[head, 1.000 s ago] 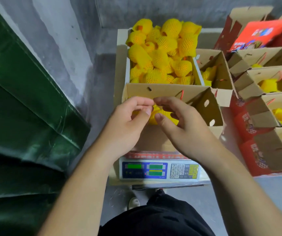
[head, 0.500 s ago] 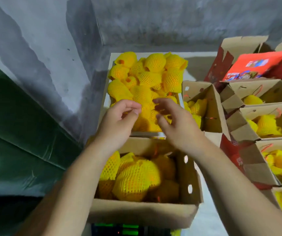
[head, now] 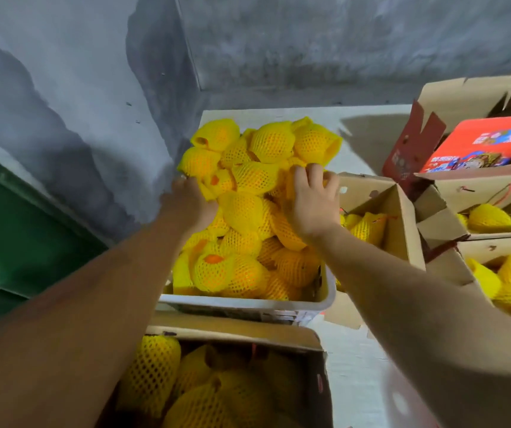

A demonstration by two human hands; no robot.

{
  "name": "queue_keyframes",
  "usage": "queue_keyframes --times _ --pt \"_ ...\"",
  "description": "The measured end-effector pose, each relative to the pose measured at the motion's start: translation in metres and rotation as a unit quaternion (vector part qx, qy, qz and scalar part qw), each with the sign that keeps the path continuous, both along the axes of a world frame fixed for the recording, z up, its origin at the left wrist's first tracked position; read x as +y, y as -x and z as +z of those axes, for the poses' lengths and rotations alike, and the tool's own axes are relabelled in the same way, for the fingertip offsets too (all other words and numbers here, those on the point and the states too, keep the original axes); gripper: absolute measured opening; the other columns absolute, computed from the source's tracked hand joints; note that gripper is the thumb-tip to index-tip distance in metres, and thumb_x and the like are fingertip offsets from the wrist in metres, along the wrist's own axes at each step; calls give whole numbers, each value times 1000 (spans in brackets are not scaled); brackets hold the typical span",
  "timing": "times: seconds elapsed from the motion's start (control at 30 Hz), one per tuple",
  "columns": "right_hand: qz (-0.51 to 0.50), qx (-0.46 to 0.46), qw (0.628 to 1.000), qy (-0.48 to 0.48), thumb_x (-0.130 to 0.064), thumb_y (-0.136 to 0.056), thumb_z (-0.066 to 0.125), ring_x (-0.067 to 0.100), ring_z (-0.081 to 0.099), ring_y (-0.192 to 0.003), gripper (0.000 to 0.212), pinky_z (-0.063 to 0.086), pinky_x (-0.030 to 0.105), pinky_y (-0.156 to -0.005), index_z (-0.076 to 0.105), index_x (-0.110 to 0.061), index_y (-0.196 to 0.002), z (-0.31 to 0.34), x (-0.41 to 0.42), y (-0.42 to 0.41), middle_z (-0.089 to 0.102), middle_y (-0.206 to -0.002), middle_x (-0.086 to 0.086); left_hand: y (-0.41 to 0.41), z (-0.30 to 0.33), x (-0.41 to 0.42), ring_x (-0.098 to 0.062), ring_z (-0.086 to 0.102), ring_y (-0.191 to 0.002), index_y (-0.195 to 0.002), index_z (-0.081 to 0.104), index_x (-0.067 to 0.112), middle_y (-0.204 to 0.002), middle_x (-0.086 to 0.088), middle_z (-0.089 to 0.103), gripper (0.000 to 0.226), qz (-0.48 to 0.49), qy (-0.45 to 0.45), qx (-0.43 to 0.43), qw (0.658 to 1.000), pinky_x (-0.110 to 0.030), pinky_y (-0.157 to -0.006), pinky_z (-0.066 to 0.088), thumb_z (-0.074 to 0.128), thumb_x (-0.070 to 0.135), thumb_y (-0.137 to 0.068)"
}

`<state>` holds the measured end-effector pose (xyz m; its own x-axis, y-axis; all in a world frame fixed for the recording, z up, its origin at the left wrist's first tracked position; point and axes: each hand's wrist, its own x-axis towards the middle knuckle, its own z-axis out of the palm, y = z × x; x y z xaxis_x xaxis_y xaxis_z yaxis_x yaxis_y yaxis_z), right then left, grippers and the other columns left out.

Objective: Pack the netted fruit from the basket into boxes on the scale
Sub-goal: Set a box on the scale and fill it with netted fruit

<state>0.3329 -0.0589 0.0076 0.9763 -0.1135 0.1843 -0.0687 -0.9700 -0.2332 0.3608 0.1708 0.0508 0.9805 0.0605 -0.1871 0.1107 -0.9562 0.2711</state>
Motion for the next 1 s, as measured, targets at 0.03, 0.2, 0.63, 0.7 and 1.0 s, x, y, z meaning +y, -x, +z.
queue_keyframes --times 0.03,0.2,0.63,0.7,1.0 --pt "8 -23 1000 10 -43 -99 59 46 41 -125 54 34 56 -109 44 -15 -143 -8 1 6 42 -139 17 2 -6 2 -46 43 -137 -146 41 8 -154 -23 36 59 -11 -25 -9 1000 -48 -111 35 63 38 -100" --pt "46 -62 996 -48 -31 -100 60 50 33 -134 35 31 61 -114 47 -15 -128 -25 0 8 35 -145 29 -3 -21 18 -46 52 -124 -133 46 17 -138 -18 45 71 25 24 -49 998 -52 -104 45 81 51 -80" --pt "20 -35 990 -132 -28 -87 72 56 2 -152 67 19 65 -120 40 -22 -146 -28 -9 4 -2 -168 28 39 -1 37 -35 63 -119 -135 52 18 -131 -10 64 77 199 362 -83 907 -55 -101 54 84 58 -79" --pt "31 -29 985 -165 -24 -85 74 56 23 -146 60 25 58 -120 48 -13 -138 -21 -10 11 28 -157 29 60 14 32 -29 65 -120 -130 53 27 -135 -5 63 59 257 528 -68 806 -48 -95 57 83 51 -84" --pt "94 -165 911 -366 -26 -82 84 16 46 -122 51 40 32 -110 59 -17 -126 85 44 140 48 -125 14 217 42 57 -24 68 -120 -150 47 29 -135 -3 67 83 273 858 57 431 -20 -92 56 92 32 -80"
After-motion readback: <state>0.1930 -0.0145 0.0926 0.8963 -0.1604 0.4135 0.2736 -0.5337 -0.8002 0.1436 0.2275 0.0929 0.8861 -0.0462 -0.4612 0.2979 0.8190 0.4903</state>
